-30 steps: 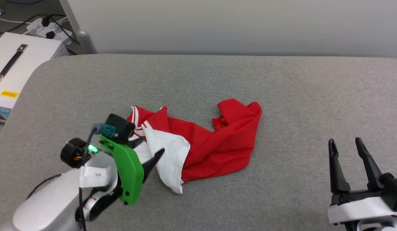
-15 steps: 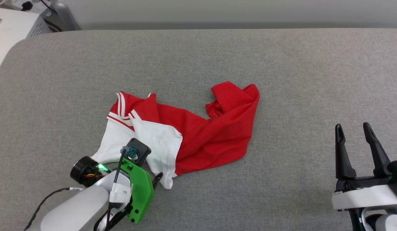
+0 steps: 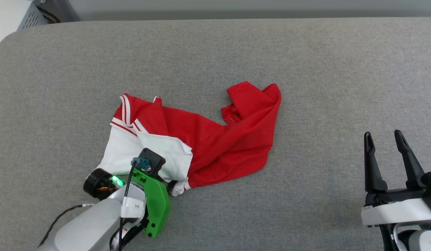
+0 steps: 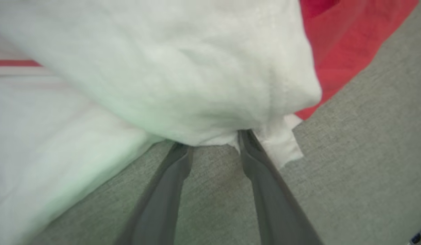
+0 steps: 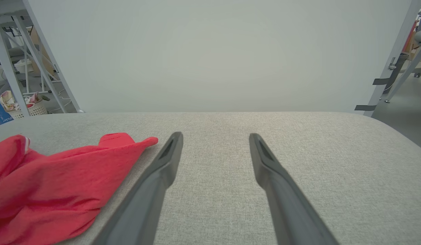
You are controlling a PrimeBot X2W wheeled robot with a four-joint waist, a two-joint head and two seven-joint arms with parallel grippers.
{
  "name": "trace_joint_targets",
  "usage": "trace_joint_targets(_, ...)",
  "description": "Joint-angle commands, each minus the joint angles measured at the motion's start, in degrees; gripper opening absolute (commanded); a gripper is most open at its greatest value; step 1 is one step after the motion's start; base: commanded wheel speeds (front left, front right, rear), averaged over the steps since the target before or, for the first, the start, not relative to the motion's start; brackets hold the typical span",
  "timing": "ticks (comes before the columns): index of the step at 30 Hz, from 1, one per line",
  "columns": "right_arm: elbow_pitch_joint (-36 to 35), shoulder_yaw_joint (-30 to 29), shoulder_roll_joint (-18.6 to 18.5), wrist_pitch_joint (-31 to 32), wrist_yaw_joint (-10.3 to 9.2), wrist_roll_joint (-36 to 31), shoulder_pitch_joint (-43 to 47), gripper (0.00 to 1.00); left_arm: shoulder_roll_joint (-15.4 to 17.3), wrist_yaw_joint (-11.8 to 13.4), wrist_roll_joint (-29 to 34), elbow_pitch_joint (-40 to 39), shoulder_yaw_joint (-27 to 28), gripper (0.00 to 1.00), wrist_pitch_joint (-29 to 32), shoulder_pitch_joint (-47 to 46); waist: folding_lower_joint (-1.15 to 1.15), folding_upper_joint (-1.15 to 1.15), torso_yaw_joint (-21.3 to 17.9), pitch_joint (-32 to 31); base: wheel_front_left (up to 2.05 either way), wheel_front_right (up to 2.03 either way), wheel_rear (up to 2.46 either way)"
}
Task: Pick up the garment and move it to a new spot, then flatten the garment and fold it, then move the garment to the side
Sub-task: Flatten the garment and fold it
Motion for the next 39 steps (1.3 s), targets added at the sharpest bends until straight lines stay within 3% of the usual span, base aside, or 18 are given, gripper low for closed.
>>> trace_joint_targets(1,0.20,-0.12,-0.14,-0.27,-0.05,-0.04,-0.75,1.00,-1.67,-0.42,0.04,1.42,-1.84,0.00,0.13,1.65,0.00,0.00,0.09,-0.69,0.00,0.00,0.00)
trace_joint_targets(7,0.45,-0.77,0.25,-0.27,-0.05,0.01,0.83,1.00,-0.31,0.65,-1.02,-3.58,-0.19,0.00,-3.46,3.92,0.00,0.00,0.85,-3.05,0.00,0.00,0.00)
trace_joint_targets(8,0.53,-0.59,0.48,-0.27,-0.05,0.02,1.27,1.00,1.77,2.14,-0.60,-7.92,1.08,0.00,-4.62,4.10,0.00,0.00,1.30,-4.11,0.00,0.00,0.00)
trace_joint_targets(14,0.48,0.07,0.63,-0.27,-0.05,0.18,1.01,1.00,5.48,4.72,0.39,-17.47,4.69,0.00,-5.66,1.44,0.00,0.00,0.93,-5.25,0.00,0.00,0.00)
trace_joint_targets(19,0.54,0.63,0.65,-0.27,-0.05,0.39,0.48,1.00,5.12,4.01,1.03,-21.33,6.67,0.00,-4.56,-4.45,0.00,0.00,-0.82,-4.86,0.00,0.00,0.00)
trace_joint_targets(26,0.19,1.14,0.78,-0.27,-0.05,0.50,-1.74,1.00,-1.92,0.16,4.42,-14.36,5.67,0.00,-1.71,-17.67,0.00,0.00,-5.73,-0.71,0.00,0.00,0.00)
trace_joint_targets(33,0.20,0.89,1.25,-0.27,-0.05,0.78,-3.72,1.00,-13.74,-5.01,5.30,-0.03,2.65,0.00,-2.17,-27.53,0.00,0.00,-10.07,4.65,0.00,0.00,0.00)
trace_joint_targets(39,0.00,0.48,1.64,-0.27,-0.05,0.73,-5.42,1.00,-22.80,-7.84,6.75,13.16,-2.95,0.00,-3.89,-32.59,0.00,0.00,-11.93,8.56,0.00,0.00,0.00)
